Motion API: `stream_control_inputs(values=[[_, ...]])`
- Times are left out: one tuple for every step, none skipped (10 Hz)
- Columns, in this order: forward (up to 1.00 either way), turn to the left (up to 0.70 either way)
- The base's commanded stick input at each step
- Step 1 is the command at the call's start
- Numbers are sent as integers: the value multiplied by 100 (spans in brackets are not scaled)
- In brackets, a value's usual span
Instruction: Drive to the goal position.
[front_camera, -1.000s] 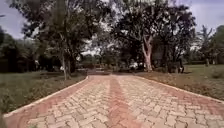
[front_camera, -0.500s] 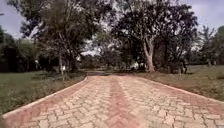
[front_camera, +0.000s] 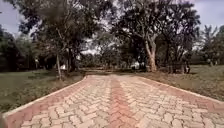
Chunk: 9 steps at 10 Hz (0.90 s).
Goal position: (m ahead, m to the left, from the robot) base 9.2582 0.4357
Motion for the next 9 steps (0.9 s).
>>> stream_control_inputs(values=[[70, 0], [70, 0], [70, 0], [70, 0], [70, 0], [70, 0], [70, 0], [70, 0], [70, 0]])
